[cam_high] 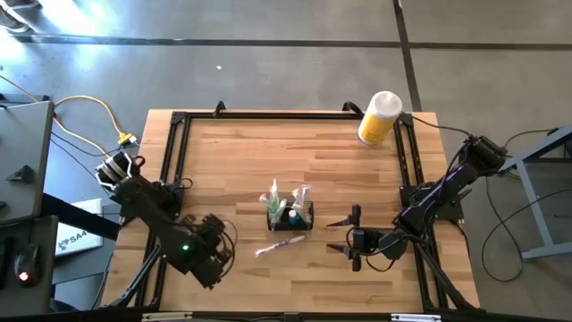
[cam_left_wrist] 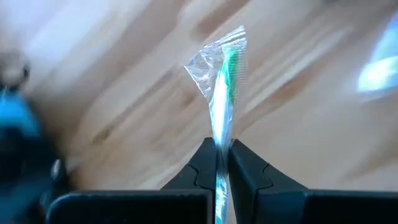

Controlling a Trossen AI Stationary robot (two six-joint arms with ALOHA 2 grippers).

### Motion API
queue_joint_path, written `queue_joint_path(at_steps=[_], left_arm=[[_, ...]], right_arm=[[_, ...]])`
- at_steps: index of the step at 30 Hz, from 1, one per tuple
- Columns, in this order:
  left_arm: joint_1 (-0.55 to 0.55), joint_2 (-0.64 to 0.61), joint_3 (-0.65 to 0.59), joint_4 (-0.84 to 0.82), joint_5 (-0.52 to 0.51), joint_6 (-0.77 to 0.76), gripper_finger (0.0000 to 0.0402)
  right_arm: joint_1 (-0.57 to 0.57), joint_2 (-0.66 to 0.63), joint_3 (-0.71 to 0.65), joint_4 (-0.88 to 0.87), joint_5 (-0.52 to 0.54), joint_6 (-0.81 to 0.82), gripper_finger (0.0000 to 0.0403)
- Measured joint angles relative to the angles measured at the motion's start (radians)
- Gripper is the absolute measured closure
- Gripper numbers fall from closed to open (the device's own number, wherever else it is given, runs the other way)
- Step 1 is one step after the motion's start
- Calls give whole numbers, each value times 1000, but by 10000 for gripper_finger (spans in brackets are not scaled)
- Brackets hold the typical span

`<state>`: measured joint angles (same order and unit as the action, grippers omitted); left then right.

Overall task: Pick & Place toothbrushing station
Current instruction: Put the green toothbrush into the black wire organizer

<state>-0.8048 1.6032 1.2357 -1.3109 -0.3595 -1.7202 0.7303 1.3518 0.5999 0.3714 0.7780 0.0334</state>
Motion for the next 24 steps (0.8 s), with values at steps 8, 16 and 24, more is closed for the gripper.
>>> queue_joint_path(at_steps=[8,16,24], left_arm=[[-69,1,227,61,-431,339,392],[-86,4,257,442,-666,1080,392],[-86,64,257,821,-734,1842,392]], right_arm=[[1,0,0,-9,-11,39,149],[1,0,0,46,-86,50,149],[1,0,0,74,-187,58,149]])
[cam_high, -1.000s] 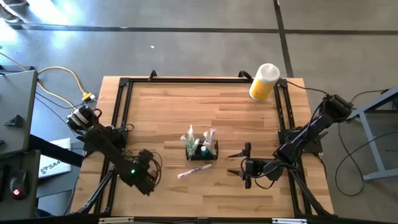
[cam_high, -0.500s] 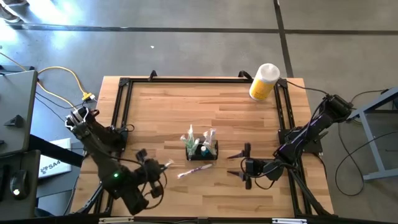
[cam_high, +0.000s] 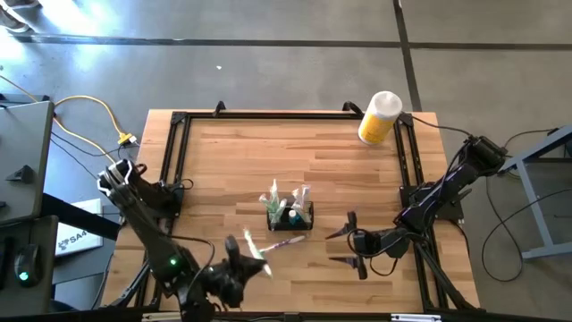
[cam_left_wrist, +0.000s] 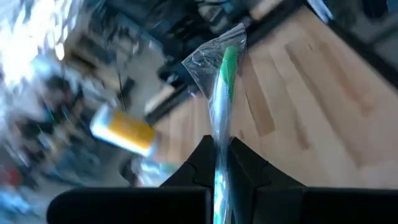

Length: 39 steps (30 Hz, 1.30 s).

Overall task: Pick & Place toothbrushing station
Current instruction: Put the green toothbrush into the black wire organizer

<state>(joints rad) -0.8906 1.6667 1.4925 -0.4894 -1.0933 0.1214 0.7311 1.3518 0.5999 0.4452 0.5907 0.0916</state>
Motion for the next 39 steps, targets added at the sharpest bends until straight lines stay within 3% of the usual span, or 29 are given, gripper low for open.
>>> queue_joint_path(at_steps=[7,17,28,32,39], left_arm=[[0,91,0,122,4,512,392],[0,196,0,311,36,978,392],[37,228,1,546,62,1358,392],[72,229,1,609,91,1498,392],[142,229,1,680,192,1616,392]], right_arm=[[-1,0,0,10,-29,66,149],[-1,0,0,81,-178,80,149],[-53,0,0,246,-349,186,149],[-85,0,0,291,-365,227,149],[-124,0,0,366,-337,229,149]])
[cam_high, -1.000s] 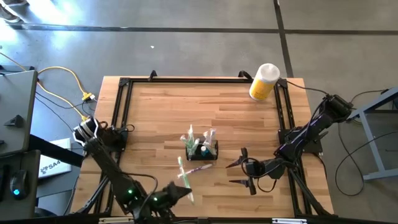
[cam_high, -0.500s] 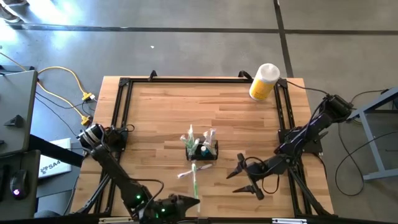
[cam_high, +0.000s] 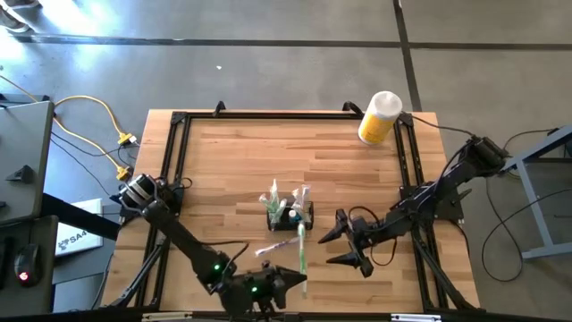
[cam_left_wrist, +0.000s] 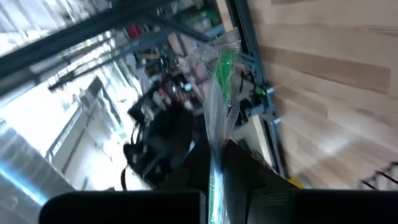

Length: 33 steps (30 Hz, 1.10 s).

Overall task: Pick & Place toothbrushing station
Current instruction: Put the green toothbrush into the black wire organizer

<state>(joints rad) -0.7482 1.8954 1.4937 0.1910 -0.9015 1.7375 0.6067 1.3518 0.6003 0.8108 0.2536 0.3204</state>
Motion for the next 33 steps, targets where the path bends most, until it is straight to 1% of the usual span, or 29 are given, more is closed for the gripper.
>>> queue_joint_path(at_steps=[6,10,19,24,28,33], left_arm=[[51,0,-1,22,162,13,392],[76,3,0,58,215,17,392],[105,6,-1,53,239,17,392],[127,6,-1,54,241,15,392],[141,6,-1,55,242,14,392],[161,6,-1,56,248,12,392]], right_arm=[[-36,0,0,65,-40,-9,149],[-62,0,0,69,-53,-2,149],[-107,0,0,85,-54,-2,149],[-128,0,0,106,-97,-2,155],[-147,0,0,112,-118,-2,179],[-172,0,0,111,-151,-9,225]])
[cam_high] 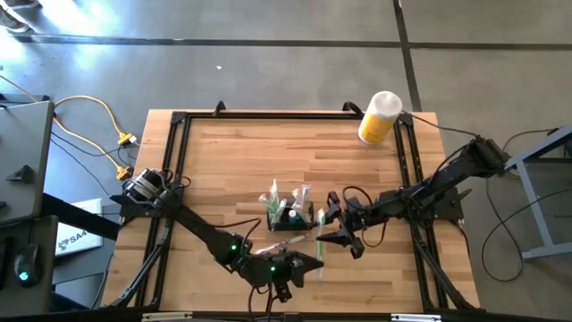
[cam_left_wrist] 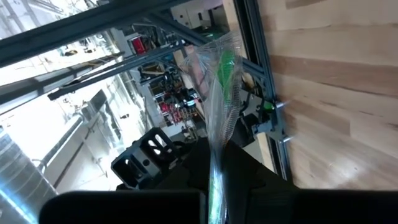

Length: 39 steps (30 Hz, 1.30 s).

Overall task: Pick & Place toothbrushing station
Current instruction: Put the green toothbrush into the black wire organizer

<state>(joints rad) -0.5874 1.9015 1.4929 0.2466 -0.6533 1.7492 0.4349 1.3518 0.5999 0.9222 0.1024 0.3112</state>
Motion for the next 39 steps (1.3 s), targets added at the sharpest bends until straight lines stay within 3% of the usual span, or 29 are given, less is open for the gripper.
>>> queue_joint_path(at_steps=[13,21,31,39], left_arm=[[10,0,-1,-29,6,-40,392],[10,1,-1,-40,2,-48,386],[13,1,-1,-70,-6,-131,255],[-16,1,-1,-68,-42,-132,212]], right_arm=[[-12,-1,1,-19,-40,-38,388],[-12,-1,1,-25,-47,-67,393],[-11,-1,2,-38,-84,-88,396],[-7,0,1,-54,-85,-97,397]])
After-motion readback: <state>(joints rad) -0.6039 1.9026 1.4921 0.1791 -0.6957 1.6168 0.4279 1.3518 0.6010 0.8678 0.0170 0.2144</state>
